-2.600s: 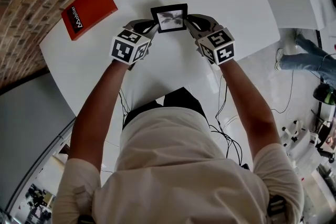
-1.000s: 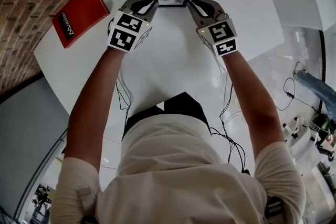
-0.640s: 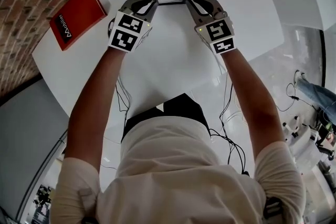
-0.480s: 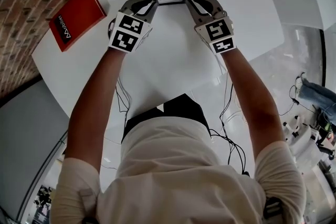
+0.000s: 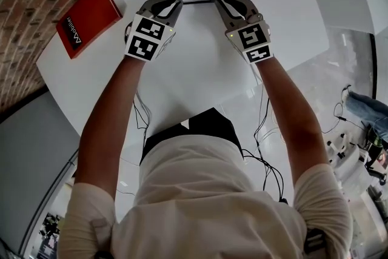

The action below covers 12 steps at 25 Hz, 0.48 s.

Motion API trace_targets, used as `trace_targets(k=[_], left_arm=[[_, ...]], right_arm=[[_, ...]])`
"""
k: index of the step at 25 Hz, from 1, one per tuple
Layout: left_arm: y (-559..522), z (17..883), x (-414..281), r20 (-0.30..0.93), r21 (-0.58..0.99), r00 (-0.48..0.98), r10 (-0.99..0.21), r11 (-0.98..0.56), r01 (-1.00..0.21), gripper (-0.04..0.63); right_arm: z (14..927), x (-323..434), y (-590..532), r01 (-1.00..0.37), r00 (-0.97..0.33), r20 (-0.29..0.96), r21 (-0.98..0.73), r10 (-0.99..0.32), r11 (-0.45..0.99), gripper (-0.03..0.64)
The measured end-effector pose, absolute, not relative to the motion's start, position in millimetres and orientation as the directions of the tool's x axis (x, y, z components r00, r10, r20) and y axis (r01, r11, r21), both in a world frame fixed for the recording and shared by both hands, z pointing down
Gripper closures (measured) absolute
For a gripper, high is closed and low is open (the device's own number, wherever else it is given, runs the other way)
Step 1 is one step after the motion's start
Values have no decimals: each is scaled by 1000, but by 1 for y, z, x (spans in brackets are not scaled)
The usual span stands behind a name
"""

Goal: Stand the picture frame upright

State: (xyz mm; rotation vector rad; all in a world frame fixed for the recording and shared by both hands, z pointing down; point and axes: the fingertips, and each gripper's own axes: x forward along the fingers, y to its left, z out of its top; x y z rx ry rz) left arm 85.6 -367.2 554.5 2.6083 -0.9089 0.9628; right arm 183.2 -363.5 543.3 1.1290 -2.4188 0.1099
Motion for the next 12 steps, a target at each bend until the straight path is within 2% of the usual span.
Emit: trace_targets(k=[12], left_arm=[[-368, 555, 86, 643, -9, 591, -486, -777, -629, 549]], right_arm=[[546, 185, -363, -763, -543, 450, 87, -708, 641, 579]])
